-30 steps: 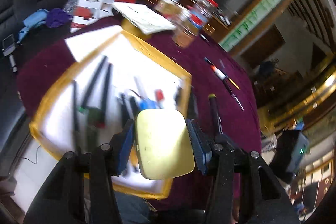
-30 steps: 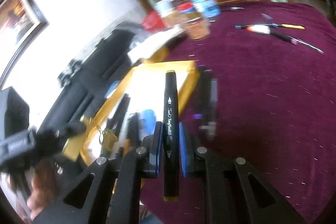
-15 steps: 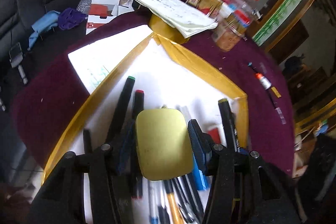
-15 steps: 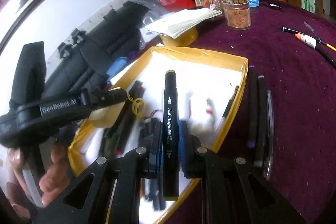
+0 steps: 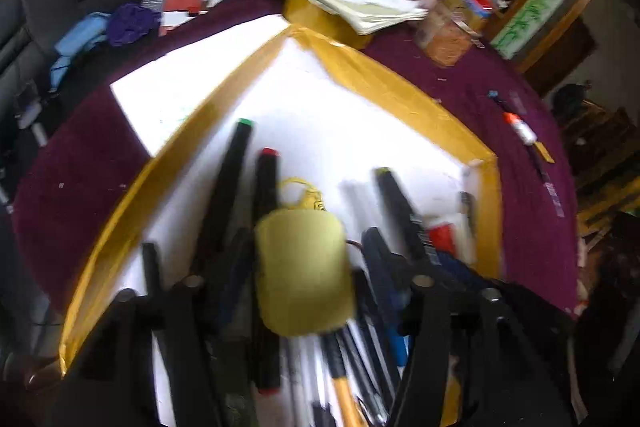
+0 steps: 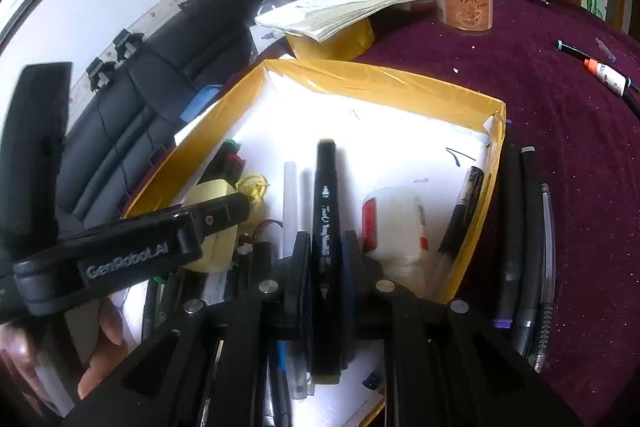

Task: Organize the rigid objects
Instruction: 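Place the keychain case and yellow-capped marker in the tray, opening both tools, then grasp a clear pen with the right tool while the left tool grasps a black marker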

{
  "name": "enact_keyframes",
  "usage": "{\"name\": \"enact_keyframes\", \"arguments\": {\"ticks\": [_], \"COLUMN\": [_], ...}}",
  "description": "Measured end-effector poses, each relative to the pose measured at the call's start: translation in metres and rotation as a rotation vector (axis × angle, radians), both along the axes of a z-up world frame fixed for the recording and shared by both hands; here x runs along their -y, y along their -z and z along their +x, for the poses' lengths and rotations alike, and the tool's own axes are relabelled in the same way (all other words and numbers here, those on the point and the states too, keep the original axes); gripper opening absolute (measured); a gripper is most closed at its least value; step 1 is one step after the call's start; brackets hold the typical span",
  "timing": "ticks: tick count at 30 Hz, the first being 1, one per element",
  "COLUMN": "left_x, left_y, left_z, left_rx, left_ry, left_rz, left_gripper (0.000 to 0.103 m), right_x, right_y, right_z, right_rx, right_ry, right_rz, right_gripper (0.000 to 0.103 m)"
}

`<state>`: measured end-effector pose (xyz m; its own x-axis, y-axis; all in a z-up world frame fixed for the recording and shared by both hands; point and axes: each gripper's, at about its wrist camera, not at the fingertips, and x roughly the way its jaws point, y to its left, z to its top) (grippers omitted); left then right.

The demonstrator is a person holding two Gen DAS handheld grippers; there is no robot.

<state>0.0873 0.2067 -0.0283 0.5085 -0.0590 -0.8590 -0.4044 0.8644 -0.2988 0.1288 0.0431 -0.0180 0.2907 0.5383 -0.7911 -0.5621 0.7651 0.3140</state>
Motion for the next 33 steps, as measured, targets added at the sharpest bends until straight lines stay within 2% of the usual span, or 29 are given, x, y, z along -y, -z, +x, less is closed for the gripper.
{"name": "enact_keyframes", "arguments": {"ticks": [3, 5, 9, 12, 14, 20, 25, 28, 30, 32, 33], "left_x": [0.007, 0.015, 0.038, 0.064, 0.083, 0.12, 0.134, 0.135, 0.134, 0.134, 0.133], "left_y": [-0.01, -0.019, -0.038, -0.047, -0.051, -0.048, -0.048, -0.05, -0.05, -0.048, -0.048], "left_z": [-0.011, -0.02, -0.038, -0.049, -0.054, -0.063, -0.068, -0.072, -0.074, -0.076, -0.076], "left_rx": [0.037, 0.064, 0.127, 0.165, 0.175, 0.189, 0.177, 0.179, 0.177, 0.171, 0.169], "left_ry": [-0.003, -0.002, -0.01, 0.057, 0.106, 0.166, 0.182, 0.18, 0.175, 0.177, 0.176], "left_rz": [-0.009, -0.007, 0.019, 0.005, -0.026, -0.039, -0.018, -0.008, -0.007, -0.005, -0.004], "left_gripper": [0.063, 0.063, 0.063, 0.063, 0.063, 0.063, 0.063, 0.063, 0.063, 0.063, 0.063], "right_x": [0.006, 0.014, 0.042, 0.07, 0.092, 0.146, 0.165, 0.167, 0.165, 0.163, 0.163], "right_y": [-0.009, -0.018, -0.037, -0.045, -0.047, -0.033, -0.014, -0.005, 0.003, 0.012, 0.014], "right_z": [-0.009, -0.019, -0.039, -0.052, -0.057, -0.051, -0.039, -0.027, -0.014, -0.002, 0.003], "right_rx": [-0.006, 0.015, 0.037, 0.049, 0.048, 0.005, -0.025, -0.037, -0.072, -0.119, -0.132], "right_ry": [-0.026, -0.041, -0.071, -0.057, -0.023, 0.118, 0.194, 0.206, 0.197, 0.196, 0.198], "right_rz": [0.042, 0.07, 0.144, 0.19, 0.21, 0.192, 0.14, 0.107, 0.116, 0.118, 0.117], "right_gripper": [0.023, 0.035, 0.036, 0.038, 0.043, 0.043, 0.043, 0.04, 0.031, 0.016, 0.015]}}
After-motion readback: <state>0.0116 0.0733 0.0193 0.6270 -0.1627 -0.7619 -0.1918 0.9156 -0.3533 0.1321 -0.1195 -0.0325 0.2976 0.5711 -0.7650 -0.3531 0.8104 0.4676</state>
